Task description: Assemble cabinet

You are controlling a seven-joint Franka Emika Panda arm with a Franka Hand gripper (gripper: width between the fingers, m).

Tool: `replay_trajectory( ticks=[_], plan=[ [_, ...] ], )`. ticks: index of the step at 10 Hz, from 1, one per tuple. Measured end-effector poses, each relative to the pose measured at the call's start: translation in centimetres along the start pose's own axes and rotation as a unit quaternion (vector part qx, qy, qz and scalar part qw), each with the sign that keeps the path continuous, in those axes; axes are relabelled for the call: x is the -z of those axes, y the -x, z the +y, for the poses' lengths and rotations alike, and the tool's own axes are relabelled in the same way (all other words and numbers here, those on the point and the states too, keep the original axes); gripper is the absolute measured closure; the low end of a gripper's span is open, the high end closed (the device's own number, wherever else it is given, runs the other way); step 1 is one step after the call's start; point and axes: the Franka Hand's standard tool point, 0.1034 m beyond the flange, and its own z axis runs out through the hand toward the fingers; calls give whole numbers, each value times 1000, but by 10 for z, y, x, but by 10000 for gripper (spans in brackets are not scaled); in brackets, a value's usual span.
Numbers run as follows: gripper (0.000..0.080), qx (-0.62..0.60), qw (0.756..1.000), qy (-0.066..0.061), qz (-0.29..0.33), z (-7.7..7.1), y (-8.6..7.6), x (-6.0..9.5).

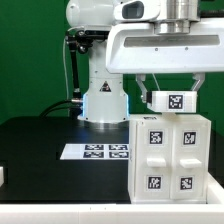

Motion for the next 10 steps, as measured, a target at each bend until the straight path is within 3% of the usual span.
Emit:
replay_trajectory(
  ticks=[3,6,8,9,10],
  plan=[
    [249,-8,1000,0,0,0,0,0],
    [248,-123,992,-2,-1,1,0,0],
    [248,-290,957,-12,2,3,0,-1],
    [248,-359,933,-32,2,2,-2,-1],
    [248,-380,924,-34,1,1,-3,-1]
  ],
)
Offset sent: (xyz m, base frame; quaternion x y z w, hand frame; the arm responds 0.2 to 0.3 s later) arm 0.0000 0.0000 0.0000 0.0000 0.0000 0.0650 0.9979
